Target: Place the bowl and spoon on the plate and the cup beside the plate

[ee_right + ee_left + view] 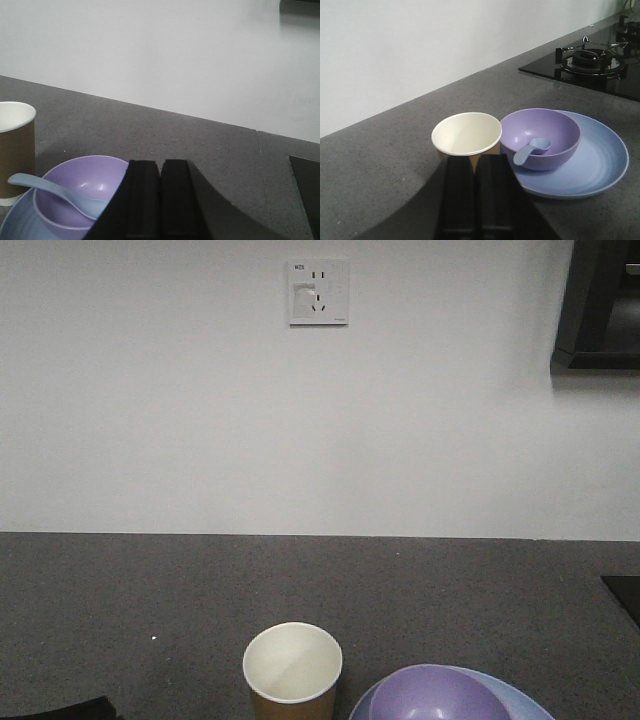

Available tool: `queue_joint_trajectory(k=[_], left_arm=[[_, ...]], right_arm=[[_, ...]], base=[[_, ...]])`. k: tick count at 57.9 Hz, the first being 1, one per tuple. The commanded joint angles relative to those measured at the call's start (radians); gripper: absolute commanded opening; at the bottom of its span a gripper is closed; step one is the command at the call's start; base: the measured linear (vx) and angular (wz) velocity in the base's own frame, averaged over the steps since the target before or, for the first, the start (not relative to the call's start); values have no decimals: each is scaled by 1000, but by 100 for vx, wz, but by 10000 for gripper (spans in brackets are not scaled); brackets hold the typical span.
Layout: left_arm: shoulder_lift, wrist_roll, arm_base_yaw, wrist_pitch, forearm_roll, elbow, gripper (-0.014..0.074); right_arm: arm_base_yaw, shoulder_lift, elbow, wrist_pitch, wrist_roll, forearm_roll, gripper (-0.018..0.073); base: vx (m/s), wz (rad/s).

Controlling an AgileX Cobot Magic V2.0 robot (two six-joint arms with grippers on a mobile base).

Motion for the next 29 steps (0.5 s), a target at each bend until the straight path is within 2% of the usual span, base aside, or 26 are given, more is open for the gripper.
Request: queue_joint_trajectory(k=[1,9,12,16,21,29], left_arm=[[-4,-10,-6,-88,-1,-27,-3],[-4,0,-5,-83,20,-23,-3],[-18,35,0,-83,51,-11,-3],[-52,68,33,-82,48,23,-3],[-136,68,138,-95,17,93,-3],[-304,68,325,-140,7,204,-3]], right_arm=[[0,7,-29,-88,-11,4,-6],[0,7,-29,-88,-11,4,-6],[0,7,-29,-88,-11,4,-6],[0,7,-29,-88,-11,4,-6],[0,7,-29,-88,-11,4,-6],[0,7,-29,-88,-11,4,-6]], base=[[0,0],[0,0],[0,0],[0,0],[0,0],[0,0]])
